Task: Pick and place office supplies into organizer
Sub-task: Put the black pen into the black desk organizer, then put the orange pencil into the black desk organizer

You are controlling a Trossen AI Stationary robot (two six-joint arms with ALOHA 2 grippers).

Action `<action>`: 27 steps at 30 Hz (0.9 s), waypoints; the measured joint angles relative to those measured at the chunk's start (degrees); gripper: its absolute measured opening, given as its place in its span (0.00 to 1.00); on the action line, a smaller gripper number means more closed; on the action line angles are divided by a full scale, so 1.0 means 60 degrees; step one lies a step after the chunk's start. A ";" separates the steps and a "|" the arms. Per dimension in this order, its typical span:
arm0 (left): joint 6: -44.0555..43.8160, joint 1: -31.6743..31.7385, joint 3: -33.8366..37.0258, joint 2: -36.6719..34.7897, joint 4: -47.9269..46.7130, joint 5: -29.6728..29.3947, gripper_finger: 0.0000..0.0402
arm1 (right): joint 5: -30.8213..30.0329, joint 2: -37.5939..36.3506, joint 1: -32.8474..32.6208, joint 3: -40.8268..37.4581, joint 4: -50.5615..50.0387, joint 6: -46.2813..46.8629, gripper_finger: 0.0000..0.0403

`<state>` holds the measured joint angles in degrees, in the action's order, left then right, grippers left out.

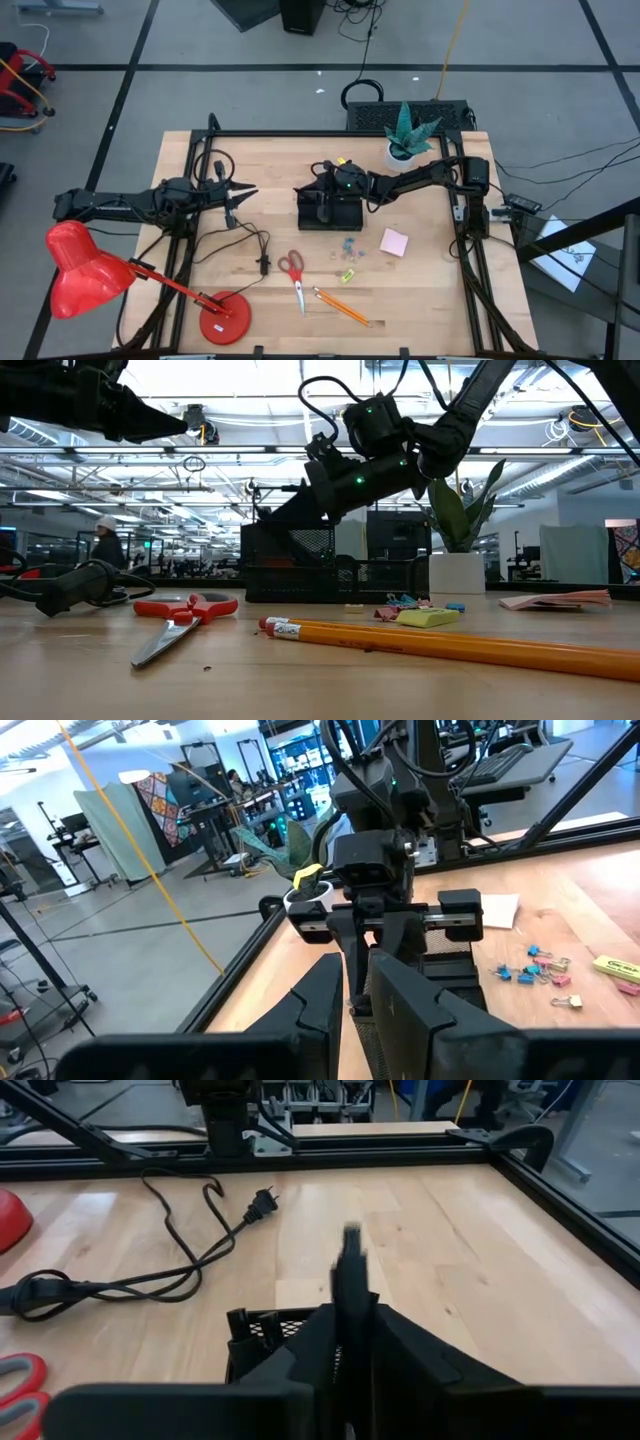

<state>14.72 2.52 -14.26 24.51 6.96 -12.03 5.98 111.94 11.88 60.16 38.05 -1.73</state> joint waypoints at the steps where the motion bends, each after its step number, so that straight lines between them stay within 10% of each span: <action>1: 0.0000 0.0004 0.0000 0.0000 0.0003 0.0000 0.16 | 0.0007 0.0000 0.0000 0.0000 0.0010 0.0036 0.20; 19: 0.0005 0.0002 0.0000 0.0000 0.0004 0.0007 0.16 | -0.0029 -0.1585 0.0004 -0.0011 -0.0562 0.0188 0.41; 27: -0.0150 0.0003 0.0000 -0.0002 0.0000 0.0007 0.16 | -0.0004 -0.3213 -0.0281 -0.0010 -0.2564 -0.0483 0.16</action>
<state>13.82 2.55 -14.26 24.50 6.96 -11.99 5.96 92.66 10.19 60.10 22.66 -4.63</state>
